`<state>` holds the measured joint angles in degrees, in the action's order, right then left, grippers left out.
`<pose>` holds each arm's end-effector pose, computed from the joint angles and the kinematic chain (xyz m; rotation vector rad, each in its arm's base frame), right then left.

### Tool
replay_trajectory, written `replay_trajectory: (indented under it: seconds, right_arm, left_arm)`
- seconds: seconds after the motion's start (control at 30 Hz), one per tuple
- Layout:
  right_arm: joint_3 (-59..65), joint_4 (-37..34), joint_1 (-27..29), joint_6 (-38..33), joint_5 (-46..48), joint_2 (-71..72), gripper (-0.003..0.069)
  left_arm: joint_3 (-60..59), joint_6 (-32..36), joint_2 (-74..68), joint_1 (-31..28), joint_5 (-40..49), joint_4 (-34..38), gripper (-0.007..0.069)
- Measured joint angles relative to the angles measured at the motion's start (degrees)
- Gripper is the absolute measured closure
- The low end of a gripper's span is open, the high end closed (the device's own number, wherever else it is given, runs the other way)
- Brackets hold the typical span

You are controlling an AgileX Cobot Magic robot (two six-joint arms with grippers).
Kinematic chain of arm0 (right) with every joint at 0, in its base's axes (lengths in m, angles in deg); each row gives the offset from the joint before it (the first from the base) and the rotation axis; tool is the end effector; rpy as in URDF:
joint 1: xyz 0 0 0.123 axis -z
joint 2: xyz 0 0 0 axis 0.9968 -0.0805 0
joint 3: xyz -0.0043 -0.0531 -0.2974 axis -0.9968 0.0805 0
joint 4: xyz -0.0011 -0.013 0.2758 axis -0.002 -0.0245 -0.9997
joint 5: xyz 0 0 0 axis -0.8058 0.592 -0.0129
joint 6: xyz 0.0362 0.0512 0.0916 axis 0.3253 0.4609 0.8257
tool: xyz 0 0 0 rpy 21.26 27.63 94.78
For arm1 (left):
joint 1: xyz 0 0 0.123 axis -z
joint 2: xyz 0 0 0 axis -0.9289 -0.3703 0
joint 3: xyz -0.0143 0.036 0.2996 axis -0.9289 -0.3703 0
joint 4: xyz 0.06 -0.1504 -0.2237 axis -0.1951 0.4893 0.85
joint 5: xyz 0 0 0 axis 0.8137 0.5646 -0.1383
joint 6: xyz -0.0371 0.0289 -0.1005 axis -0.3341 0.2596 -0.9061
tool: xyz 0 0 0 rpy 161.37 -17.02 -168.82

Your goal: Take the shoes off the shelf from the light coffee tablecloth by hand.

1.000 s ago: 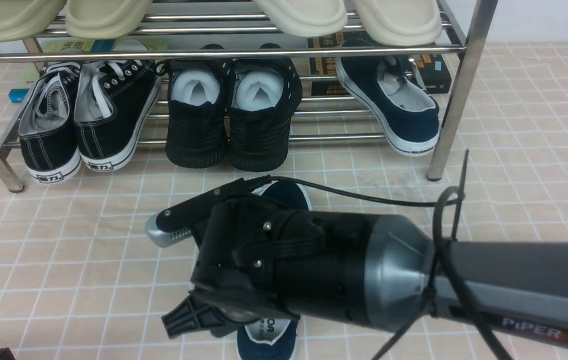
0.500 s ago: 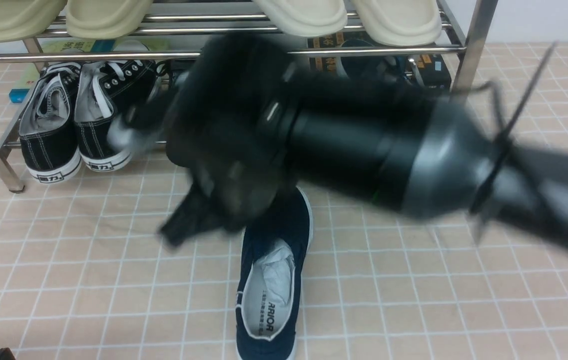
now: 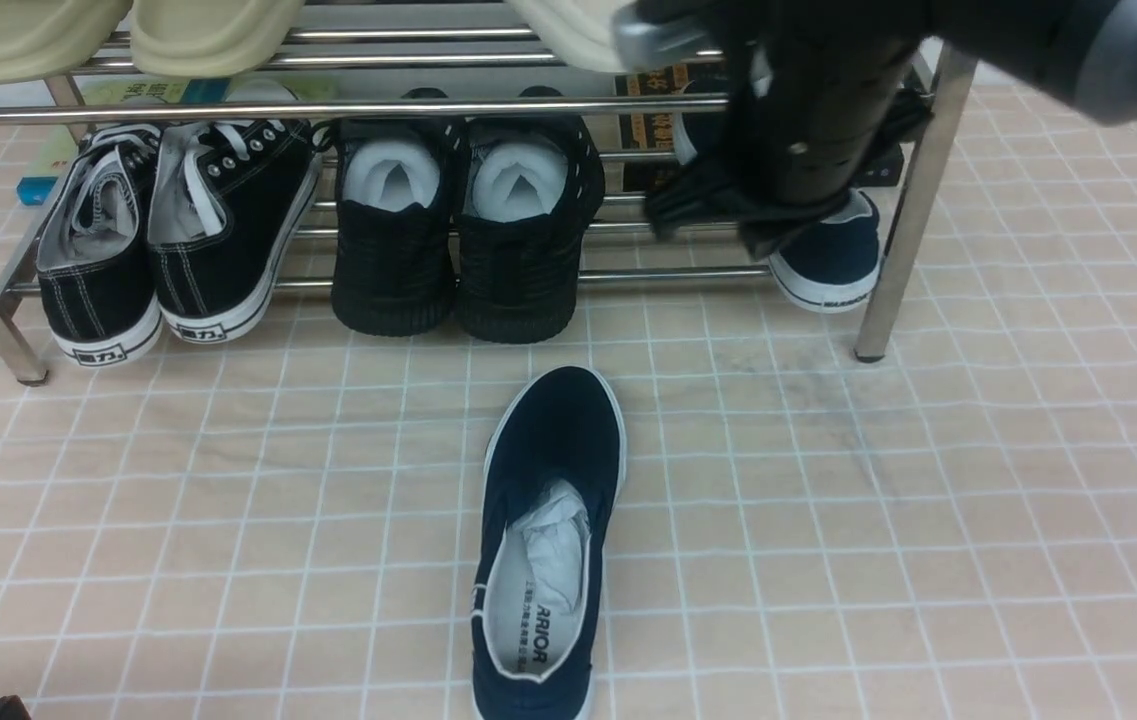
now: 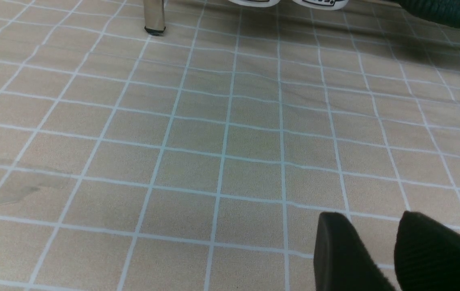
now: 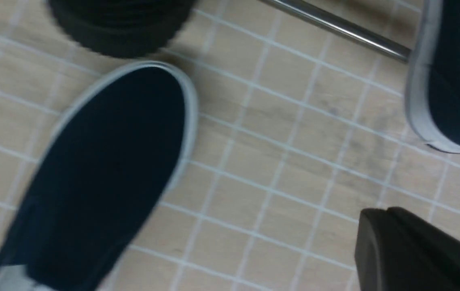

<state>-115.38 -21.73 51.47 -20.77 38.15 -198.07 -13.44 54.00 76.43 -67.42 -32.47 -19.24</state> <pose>0.3925 0.2420 0.3379 -0.4606 2.6395 0.0272 0.0784 0.0019 0.1651 -0.1282 1.8705 -0.0762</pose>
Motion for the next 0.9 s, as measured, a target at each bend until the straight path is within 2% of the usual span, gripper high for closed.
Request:
replay_trajectory:
  seconds: [0.13,0.2,0.37,0.5,0.9]
  right_arm:
    - [0.00,-0.41,3.40,-2.26,0.04,-1.57,0.0501]
    - [0.02,-0.29,4.98,-3.41,0.04,-2.72,0.0406]
    - [0.09,0.76,5.73,-5.09,-0.57,-3.86,0.0271]
    - [0.09,2.85,5.73,-6.23,-5.07,-4.46,0.0237]
    - [0.09,5.70,5.73,-6.78,-12.92,-8.13,0.0235]
  left_arm:
    - [0.00,0.00,0.00,0.00,0.00,0.00,0.0384]
    - [0.00,0.00,0.00,0.00,0.00,0.00,0.0384]
    - [0.00,0.00,0.00,0.00,0.00,0.00,0.0384]
    - [0.00,0.00,0.00,0.00,0.00,0.00,0.0384]
    - [0.00,0.00,0.00,0.00,0.00,0.00,0.0384]
